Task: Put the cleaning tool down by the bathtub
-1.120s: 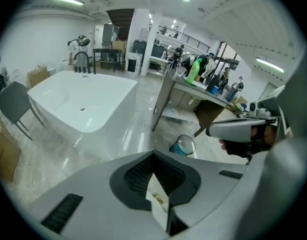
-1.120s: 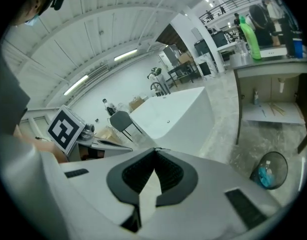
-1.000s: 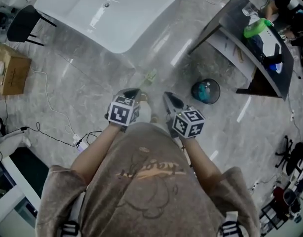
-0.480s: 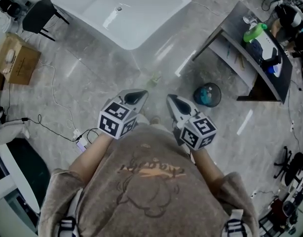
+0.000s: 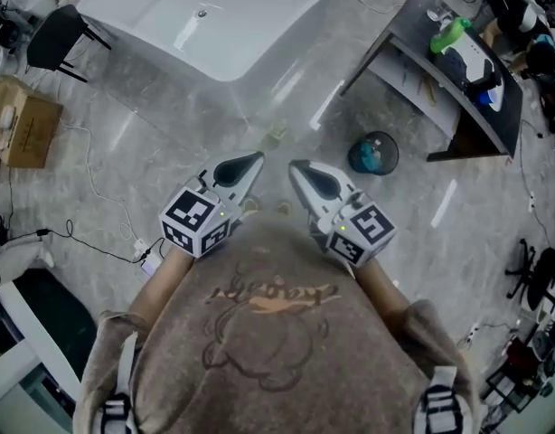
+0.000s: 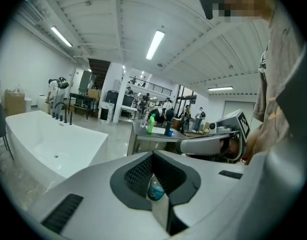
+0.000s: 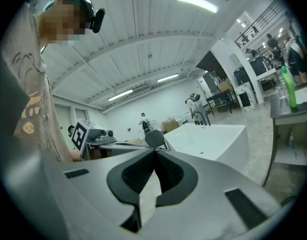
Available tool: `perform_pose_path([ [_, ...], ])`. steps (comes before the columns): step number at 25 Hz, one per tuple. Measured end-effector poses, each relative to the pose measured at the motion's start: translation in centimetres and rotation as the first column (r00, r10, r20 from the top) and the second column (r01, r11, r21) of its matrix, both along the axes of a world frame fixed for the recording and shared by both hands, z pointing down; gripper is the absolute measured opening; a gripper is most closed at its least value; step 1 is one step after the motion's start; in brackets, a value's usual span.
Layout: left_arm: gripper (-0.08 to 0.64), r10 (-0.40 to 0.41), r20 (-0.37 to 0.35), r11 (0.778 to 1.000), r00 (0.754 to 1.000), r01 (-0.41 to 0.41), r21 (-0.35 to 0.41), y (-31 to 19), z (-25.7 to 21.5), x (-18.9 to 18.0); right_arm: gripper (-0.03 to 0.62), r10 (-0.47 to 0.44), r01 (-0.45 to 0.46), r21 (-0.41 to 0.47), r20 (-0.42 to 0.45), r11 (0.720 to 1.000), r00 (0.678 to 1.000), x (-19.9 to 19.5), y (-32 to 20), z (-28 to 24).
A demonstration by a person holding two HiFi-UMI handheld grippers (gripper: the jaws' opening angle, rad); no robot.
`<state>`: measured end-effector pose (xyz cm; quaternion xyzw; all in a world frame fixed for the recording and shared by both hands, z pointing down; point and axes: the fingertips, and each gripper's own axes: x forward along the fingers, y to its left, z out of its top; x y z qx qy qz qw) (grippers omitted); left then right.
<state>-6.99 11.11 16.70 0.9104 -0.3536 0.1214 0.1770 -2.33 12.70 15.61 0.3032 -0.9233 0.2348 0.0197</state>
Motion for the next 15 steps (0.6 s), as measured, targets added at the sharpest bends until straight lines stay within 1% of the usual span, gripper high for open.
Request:
perform_pose_path([
  [3,0.011,0.006,-0.005,1.000,1.000,-0.006,0.021,0.2,-0.1,-0.6,-0.002,-0.017,0.017,0.007,0.016,1.000,1.000,-0.5,0.5,0.0],
  [8,0.011,0.025,-0.016,0.999,1.000,-0.025,0.041,0.6,-0.4,-0.5,-0.002,-0.053,0.053,0.026,0.017,0.998,0.998,-0.9,1.5,-0.3],
  [15,0.011,0.038,-0.013,0.999,0.999,-0.038,0.034,1.1,-0.2,-0.5,-0.002,-0.120,0.120,0.066,-0.008,0.991,0.993,-1.6,2.1,-0.9],
])
